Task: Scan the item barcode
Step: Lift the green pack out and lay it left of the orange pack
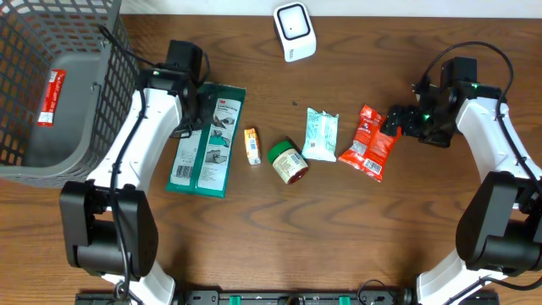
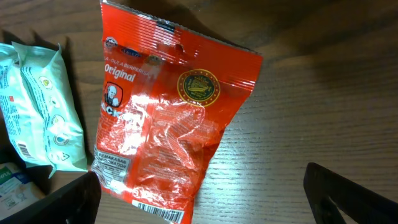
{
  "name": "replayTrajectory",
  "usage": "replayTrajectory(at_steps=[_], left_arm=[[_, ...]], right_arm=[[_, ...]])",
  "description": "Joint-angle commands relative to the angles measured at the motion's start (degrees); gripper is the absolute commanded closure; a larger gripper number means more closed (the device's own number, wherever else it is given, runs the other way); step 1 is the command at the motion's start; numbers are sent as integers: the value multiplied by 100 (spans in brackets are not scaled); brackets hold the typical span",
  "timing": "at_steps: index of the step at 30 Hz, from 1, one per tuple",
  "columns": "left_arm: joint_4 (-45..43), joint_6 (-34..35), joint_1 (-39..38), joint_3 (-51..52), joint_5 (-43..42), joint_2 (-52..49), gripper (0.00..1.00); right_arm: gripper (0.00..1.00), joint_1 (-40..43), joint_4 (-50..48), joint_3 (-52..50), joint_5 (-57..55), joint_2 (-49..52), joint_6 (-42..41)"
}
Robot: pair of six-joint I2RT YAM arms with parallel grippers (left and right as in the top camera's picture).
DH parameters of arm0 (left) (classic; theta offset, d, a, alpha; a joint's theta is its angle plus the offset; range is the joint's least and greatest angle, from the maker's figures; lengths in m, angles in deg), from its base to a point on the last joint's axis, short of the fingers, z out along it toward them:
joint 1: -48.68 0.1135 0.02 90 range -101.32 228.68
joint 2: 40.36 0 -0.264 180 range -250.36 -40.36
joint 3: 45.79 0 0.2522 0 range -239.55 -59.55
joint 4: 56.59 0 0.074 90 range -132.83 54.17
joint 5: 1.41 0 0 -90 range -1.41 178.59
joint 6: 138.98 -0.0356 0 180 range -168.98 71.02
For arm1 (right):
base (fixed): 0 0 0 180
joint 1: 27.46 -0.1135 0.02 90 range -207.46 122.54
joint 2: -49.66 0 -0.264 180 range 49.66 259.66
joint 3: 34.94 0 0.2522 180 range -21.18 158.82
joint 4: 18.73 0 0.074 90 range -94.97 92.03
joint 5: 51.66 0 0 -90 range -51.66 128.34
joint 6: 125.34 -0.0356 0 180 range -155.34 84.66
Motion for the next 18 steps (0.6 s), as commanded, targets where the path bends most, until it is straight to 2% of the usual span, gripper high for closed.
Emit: replayTrajectory(at_steps=[1,4,9,11,18], left_arm=[[-85,-247,26,227,960,-275,92],[-280,-271,26,278,1084,-553,78],[-592,-273,26,278,1438,-962,80],[-651,-273,26,278,1528,-1106,86],[-564,-273,31,278,1281,-1460,89]], right_arm=[[1,13,7,52,-7,-46,24],[1,13,4,52,-7,-46,24],[1,13,7,52,-7,-46,24],[1,13,4,52,-7,-46,24],[1,13,7,52,-7,-46,24]])
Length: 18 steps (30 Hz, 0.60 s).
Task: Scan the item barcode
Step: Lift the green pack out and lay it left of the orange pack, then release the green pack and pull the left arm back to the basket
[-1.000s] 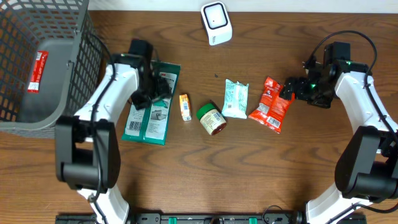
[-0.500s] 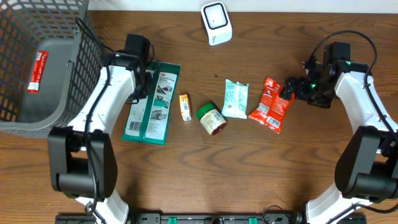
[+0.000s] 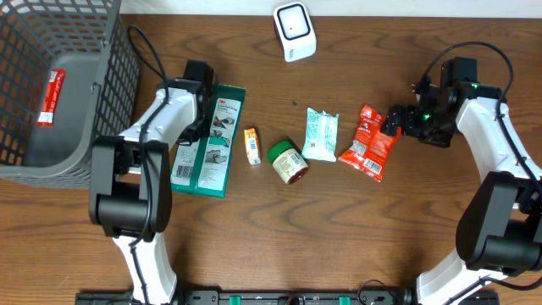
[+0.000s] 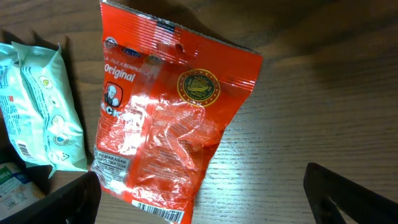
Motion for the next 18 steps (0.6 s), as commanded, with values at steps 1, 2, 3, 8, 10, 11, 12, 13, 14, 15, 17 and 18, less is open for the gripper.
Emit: replayTrajectory(at_steps=[1,2,3,8,10,11,12,13,14,15,17,18], left_arm=[[114,-33,31,39,-238,-179,89],[153,-33,31,39,-551,-236,89],[168,-33,31,39,-787,-264,89],[190,-31,24,39,-1720,-286,89],[208,-28,24,39,-2009,-286,89],[210,-26,24,39,-2105,-286,89],[210,-28,17,39,-2192,-286,89],[210,-26,17,39,-2216,-286,89],[210,-26,17,39,-2232,-286,89],[212,-24,17,39,-2232,-286,89],[232,-20,13,39,-2236,-286,89],[258,17,9,39,-2251,-286,89]], right_arm=[[1,13,2,52,-7,-46,24],[1,13,2,52,-7,-46,24],[1,13,4,52,-7,-46,24],[1,13,4,52,-7,-46,24],[1,13,4,52,-7,-46,24],[1,13,4,52,-7,-46,24],[1,13,4,52,-7,-46,24],[1,13,2,52,-7,-46,24],[1,13,4,52,-7,-46,24],[1,13,4,52,-7,-46,24],[1,13,2,52,-7,-46,24],[1,13,4,52,-7,-46,24]])
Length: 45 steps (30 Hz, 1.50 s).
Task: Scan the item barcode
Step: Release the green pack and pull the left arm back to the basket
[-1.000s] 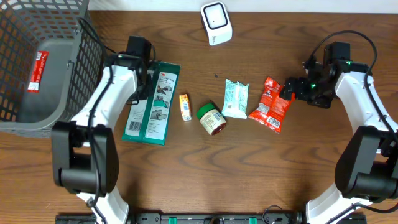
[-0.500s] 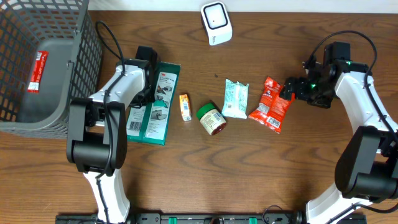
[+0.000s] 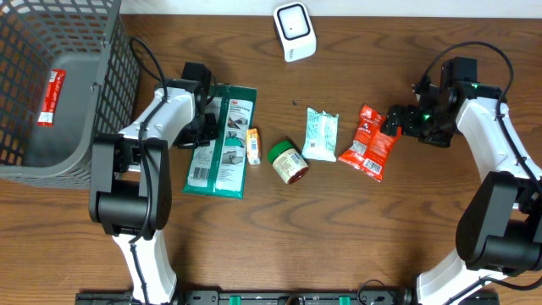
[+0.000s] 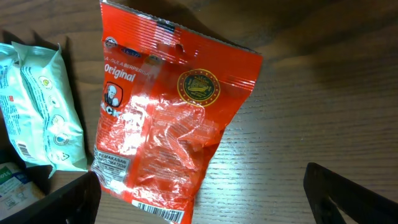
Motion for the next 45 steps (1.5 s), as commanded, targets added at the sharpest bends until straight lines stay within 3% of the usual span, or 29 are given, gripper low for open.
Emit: replayTrajectory(at_steps=[1,8,17,25,31,35,39,41,45], left_arm=[[90,57,-66,70,-553,-173,89],[149,59,-181,70,-1082,-173,89],[144,160,-343,66,-1049,-170,89],[146,160,-293,-9,-573,122,83],[146,133,-293,-151,-442,756,68],[149,133,-291,-227,-442,1331,48],[299,-76,-286,-424,-380,1912,35],[601,-188,-269,-756,-168,2179,30],[1738,-531,4,-2428,483,2371,22]], right_arm=[[1,13,4,52,-7,-46,24],[1,13,2,52,-7,-46,24],[1,13,4,52,-7,-46,24],[1,13,4,52,-7,-46,24],[1,13,2,52,-7,-46,24],[1,13,4,52,-7,-46,24],[1,13,4,52,-7,-46,24],[1,13,4,52,-7,-46,24],[1,13,2,52,-7,-46,24]])
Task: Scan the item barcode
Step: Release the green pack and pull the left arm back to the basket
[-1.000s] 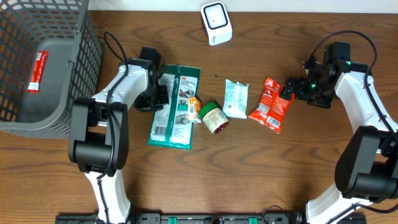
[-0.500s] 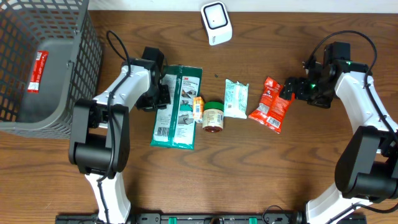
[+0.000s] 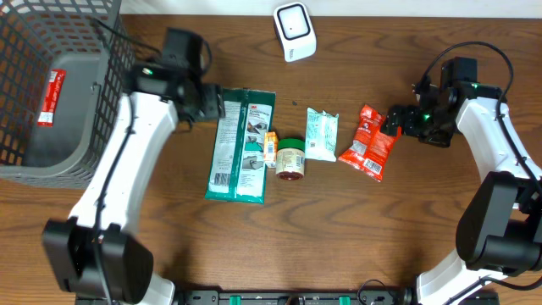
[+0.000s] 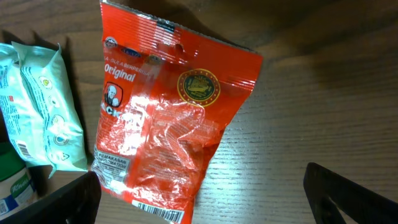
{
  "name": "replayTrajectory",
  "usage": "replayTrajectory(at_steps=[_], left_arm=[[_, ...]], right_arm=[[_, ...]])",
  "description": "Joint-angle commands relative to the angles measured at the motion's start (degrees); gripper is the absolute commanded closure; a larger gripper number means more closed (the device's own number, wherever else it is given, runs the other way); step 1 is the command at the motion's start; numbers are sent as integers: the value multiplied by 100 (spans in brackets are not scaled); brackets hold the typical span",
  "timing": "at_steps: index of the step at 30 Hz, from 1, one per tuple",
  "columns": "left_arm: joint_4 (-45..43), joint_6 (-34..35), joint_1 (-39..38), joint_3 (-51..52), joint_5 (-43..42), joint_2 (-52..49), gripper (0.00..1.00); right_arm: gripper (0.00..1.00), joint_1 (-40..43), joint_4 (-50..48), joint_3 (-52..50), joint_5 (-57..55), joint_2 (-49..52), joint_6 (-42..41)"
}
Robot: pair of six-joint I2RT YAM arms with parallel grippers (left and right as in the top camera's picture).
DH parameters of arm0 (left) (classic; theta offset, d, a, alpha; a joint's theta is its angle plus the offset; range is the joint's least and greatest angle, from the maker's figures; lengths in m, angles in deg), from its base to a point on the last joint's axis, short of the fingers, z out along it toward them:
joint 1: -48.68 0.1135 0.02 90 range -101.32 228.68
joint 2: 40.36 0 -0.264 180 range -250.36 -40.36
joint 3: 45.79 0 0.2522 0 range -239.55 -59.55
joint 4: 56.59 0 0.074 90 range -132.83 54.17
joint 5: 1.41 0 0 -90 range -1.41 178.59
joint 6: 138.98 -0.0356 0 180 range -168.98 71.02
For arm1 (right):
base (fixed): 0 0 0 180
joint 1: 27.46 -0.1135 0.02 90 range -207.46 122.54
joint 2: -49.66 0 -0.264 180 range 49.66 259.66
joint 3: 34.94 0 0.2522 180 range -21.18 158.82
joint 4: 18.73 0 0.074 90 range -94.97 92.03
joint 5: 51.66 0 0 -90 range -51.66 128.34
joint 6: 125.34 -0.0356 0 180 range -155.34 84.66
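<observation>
A long green blister package [image 3: 241, 146] lies flat left of centre. My left gripper [image 3: 210, 102] is at its upper left corner; its jaws are too small to read from overhead. A small yellow box [image 3: 270, 146] is squeezed between the package and a green-lidded jar [image 3: 290, 159]. The white scanner [image 3: 294, 31] stands at the back centre. My right gripper [image 4: 199, 205] hovers open over a red snack bag [image 4: 168, 118], whose barcode shows at its lower edge.
A mint-green wipes pack [image 3: 320, 134] lies between the jar and the red bag [image 3: 369, 142]. A grey wire basket [image 3: 110, 76] stands at the far left with a red packet [image 3: 52, 96] inside. The jar's edge [image 4: 12, 186] shows in the right wrist view.
The green package lies further right and more upright, pressing the yellow box against the jar. My left gripper is now higher, at the package's top left corner. The right arm has not moved.
At first the green package lay near the basket, apart from the yellow box, with my left gripper at its left edge. Later it lay further right, touching the box. Now box and jar are crowded together. My right gripper stayed open over the red bag throughout.
</observation>
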Motion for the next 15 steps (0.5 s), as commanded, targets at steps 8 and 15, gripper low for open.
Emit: replayTrajectory(at_steps=[8,15], left_arm=[[407,-721,1836,-3123,1513,232,20],[-369,-1163,3259,-3095,1510,13,14]], right_arm=[[1,13,7,52,-7,-46,24],[1,13,7,52,-7,-46,24]])
